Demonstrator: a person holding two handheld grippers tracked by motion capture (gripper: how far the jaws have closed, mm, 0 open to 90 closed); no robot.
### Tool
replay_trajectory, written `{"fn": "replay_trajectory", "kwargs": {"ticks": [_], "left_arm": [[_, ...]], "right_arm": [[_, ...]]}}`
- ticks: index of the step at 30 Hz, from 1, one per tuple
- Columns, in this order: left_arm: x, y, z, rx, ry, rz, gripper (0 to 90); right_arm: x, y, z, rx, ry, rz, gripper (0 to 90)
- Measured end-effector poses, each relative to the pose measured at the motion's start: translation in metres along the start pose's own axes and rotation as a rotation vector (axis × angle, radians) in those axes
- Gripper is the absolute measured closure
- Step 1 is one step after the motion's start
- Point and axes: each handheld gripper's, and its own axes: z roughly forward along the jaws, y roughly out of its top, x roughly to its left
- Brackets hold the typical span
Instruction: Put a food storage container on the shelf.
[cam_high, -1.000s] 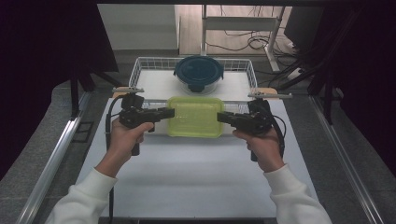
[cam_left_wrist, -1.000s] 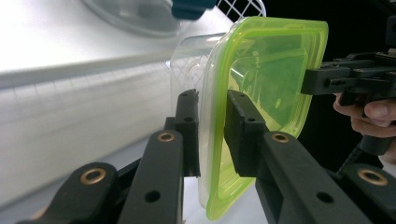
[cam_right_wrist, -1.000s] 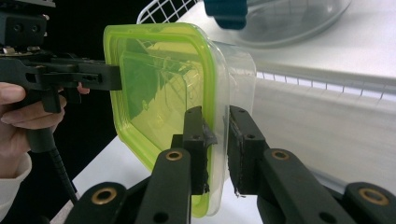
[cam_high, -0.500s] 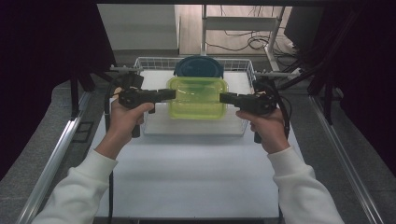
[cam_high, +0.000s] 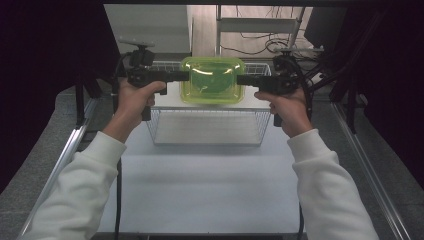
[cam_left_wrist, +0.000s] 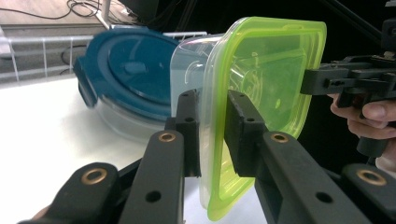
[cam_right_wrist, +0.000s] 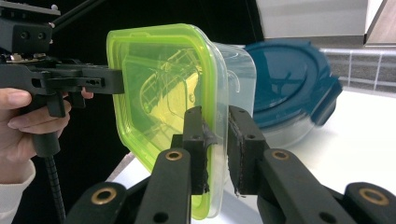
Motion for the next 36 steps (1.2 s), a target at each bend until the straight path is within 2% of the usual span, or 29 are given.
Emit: {"fn": "replay_trajectory", "kwargs": {"ticks": [2,6,9,10,12,14,15,17,22,28,31,32,33,36], "left_arm": [[0.003,0.012,0.003,0.006,-0.001,-0.004,76.9],[0.008,0.023,0.008,0.011,-0.004,-0.016,77.0],[0.018,0.033,0.016,0.030,-0.010,-0.049,77.1],[0.018,0.033,0.016,0.030,-0.010,-0.049,77.2],[0.026,0.038,0.024,0.042,-0.008,-0.073,77.5],[0.028,0.039,0.026,0.046,-0.004,-0.079,77.5],[0.031,0.040,0.030,0.048,0.003,-0.092,77.5],[0.033,0.039,0.033,0.057,0.008,-0.090,77.5],[0.037,0.040,0.038,0.066,0.018,-0.099,77.5],[0.050,0.042,0.042,0.056,-0.029,-0.167,77.3],[0.057,0.043,0.048,0.057,-0.030,-0.208,76.2],[0.057,0.043,0.048,0.057,-0.030,-0.208,75.8],[0.060,0.043,0.050,0.058,-0.032,-0.227,75.7],[0.067,0.045,0.055,0.060,-0.033,-0.264,75.4]], "right_arm": [[-0.003,0.011,0.002,0.002,-0.004,0.007,77.3],[-0.010,0.025,0.006,0.012,-0.011,0.019,77.3],[-0.017,0.034,0.011,0.027,-0.009,0.040,77.3],[-0.017,0.034,0.011,0.027,-0.009,0.040,77.3],[-0.026,0.040,0.018,0.042,-0.013,0.075,77.4],[-0.029,0.041,0.021,0.049,-0.014,0.087,77.4],[-0.034,0.042,0.025,0.062,-0.015,0.111,77.5],[-0.038,0.042,0.029,0.069,-0.019,0.127,77.6],[-0.043,0.042,0.033,0.081,-0.033,0.141,78.0],[-0.051,0.045,0.040,0.084,-0.026,0.171,77.8],[-0.062,0.047,0.046,0.080,-0.002,0.216,76.5],[-0.062,0.047,0.046,0.080,-0.002,0.216,76.5],[-0.067,0.048,0.049,0.080,0.009,0.247,75.4],[-0.071,0.048,0.053,0.083,0.013,0.271,73.7]]}}
